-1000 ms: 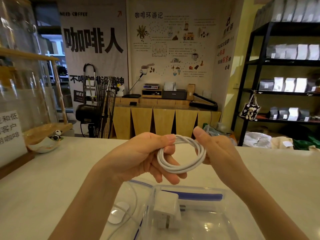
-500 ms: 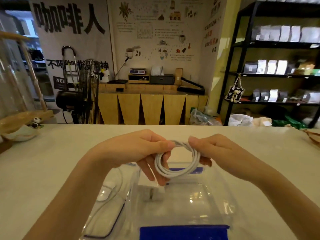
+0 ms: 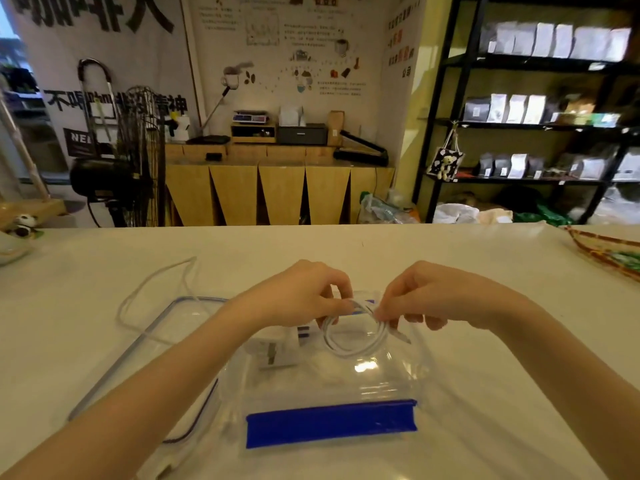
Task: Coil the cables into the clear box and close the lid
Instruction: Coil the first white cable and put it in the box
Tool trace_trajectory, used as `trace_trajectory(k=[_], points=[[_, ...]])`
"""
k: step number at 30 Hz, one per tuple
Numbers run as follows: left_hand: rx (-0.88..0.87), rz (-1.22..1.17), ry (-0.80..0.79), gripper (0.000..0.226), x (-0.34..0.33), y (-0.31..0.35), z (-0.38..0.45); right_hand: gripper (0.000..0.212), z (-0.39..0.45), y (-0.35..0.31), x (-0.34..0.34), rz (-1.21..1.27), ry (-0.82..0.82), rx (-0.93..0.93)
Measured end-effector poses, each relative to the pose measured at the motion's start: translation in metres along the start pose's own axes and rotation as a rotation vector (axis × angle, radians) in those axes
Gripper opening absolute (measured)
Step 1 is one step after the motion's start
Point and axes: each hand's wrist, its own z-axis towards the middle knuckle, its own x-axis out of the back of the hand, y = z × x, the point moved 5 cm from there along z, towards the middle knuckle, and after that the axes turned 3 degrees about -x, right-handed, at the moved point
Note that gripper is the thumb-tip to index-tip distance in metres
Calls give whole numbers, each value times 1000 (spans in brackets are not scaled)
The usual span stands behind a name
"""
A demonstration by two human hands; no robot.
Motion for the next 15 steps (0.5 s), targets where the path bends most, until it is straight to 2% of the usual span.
trace_trajectory(k=[6, 10, 15], points=[[-18, 194, -110, 27, -16, 1, 26, 23, 23, -2, -7, -195, -22, -104], [-10, 262, -110, 27, -26, -3, 34, 19, 36, -4, -11, -387, 3, -124], [9, 363, -85, 30, -31, -8, 31, 30, 48, -13, -22, -548, 92, -80]])
